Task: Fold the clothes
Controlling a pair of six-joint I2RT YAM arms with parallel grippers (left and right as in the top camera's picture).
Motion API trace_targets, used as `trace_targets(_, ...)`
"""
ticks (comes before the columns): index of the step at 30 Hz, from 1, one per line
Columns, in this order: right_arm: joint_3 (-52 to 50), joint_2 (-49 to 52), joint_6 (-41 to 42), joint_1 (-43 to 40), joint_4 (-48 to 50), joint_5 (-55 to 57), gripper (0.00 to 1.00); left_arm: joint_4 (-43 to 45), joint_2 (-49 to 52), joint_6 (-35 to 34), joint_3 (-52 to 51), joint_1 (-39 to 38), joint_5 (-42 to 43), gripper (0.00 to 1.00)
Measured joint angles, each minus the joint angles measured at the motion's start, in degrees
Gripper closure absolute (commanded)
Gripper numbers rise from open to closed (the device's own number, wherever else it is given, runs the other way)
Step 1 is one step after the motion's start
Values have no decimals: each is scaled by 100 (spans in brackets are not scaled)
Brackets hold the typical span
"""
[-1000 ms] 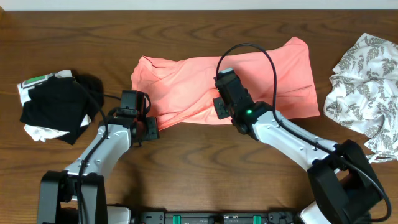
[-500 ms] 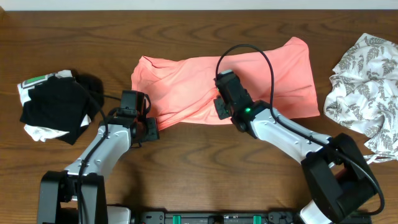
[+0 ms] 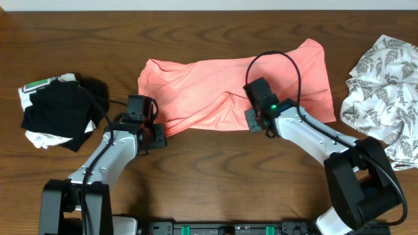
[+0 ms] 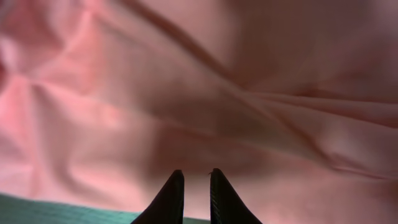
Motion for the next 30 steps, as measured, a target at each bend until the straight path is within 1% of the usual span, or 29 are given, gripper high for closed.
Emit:
trace_targets(3,0,0,0,-129,26,-2,85,0,-2,0,0,0,0,43)
trace_targets(5,0,17,0,-188,24,-2,86,-2,-2,0,0,0,0,45)
trace_targets(6,0,46,0,-210,20,2,86,-17,-2,-4,0,0,0,56)
trace_targets(7,0,68,0,-219,15,0,87,-33,-2,-9,0,0,0,62)
trace_targets(8,0,122,0,-223,20,2,87,-63,-2,-46,0,0,0,66)
trace_targets(9,0,175,0,-225,22,-2,87,-96,0,-52,0,0,0,67)
trace_targets(15,61,442,0,-227,157,15,88,-131,-2,-59,-2,0,-9,67)
trace_targets(19,61,481,-4,-254,391,50,83,-127,-2,-61,-17,0,-111,66)
trace_targets(30,61,516,-13,-424,643,59,80,-94,-2,-61,-118,0,-219,65)
